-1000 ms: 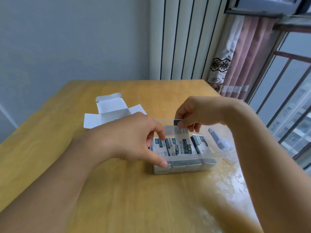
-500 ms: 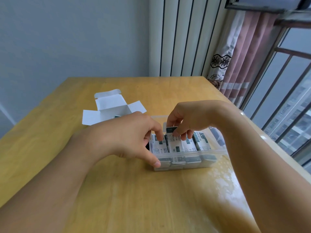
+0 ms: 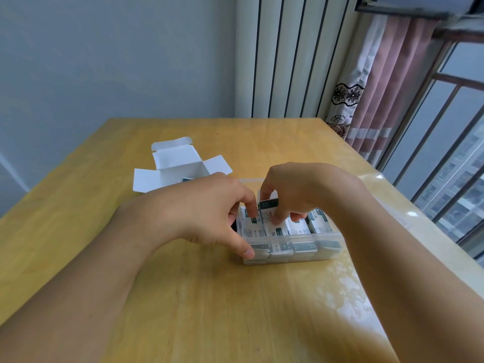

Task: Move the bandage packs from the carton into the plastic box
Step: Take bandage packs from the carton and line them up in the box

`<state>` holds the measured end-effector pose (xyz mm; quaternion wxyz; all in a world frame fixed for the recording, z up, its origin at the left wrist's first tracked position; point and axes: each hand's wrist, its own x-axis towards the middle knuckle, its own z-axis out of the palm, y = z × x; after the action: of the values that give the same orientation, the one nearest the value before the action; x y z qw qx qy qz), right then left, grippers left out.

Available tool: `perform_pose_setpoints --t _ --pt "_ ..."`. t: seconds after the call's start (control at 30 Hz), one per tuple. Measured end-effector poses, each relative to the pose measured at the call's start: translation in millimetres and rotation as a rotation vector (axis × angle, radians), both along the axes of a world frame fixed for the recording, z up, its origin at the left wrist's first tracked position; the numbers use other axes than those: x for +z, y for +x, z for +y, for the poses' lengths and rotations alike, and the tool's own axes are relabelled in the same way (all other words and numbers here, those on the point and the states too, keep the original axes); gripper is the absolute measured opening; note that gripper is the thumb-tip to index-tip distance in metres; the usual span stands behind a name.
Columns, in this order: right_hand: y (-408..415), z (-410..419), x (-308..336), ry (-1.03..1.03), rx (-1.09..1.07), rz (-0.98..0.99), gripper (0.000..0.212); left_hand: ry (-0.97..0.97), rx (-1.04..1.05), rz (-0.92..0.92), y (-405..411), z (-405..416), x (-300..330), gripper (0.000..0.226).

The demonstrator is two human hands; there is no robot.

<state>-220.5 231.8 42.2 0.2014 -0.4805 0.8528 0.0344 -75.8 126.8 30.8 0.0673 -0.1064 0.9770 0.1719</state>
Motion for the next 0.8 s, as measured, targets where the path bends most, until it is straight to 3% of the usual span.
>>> perform_pose_setpoints --t 0.4,0.47,0.53,0.6,0.63,0.73,0.8 --pt "4.4 4.7 8.5 -0.026 0.017 0.033 0.052 0.08 0.017 -0.012 3.5 -2.3 8.0 0.064" --pt "3.8 7.7 18.3 -0.148 0.097 0.064 0.046 0.143 0.082 0.065 9.6 -8.7 19.5 0.053" --pt "5.8 10.5 27.6 -0.429 0.186 0.063 0.032 0.167 0.183 0.281 11.7 -20.5 27.3 0.044" --pt "19.9 -0.6 28.9 -0.719 0.295 -0.013 0.02 0.051 0.359 0.48 20.9 -45.9 31.2 0.038" --pt "28.1 -5.9 25.3 -0.774 0.322 -0.069 0.019 -0.029 0.454 0.483 24.5 -59.4 30.7 0.039" --pt "48.3 -23.0 -0.1 -0.694 0.367 -0.038 0.022 -0.124 0.696 0.214 35.2 -92.5 18.7 0.056" --pt "51.4 -30.3 -12.0 -0.601 0.344 0.03 0.031 0.022 0.714 0.065 37.4 -101.2 8.0 0.057"
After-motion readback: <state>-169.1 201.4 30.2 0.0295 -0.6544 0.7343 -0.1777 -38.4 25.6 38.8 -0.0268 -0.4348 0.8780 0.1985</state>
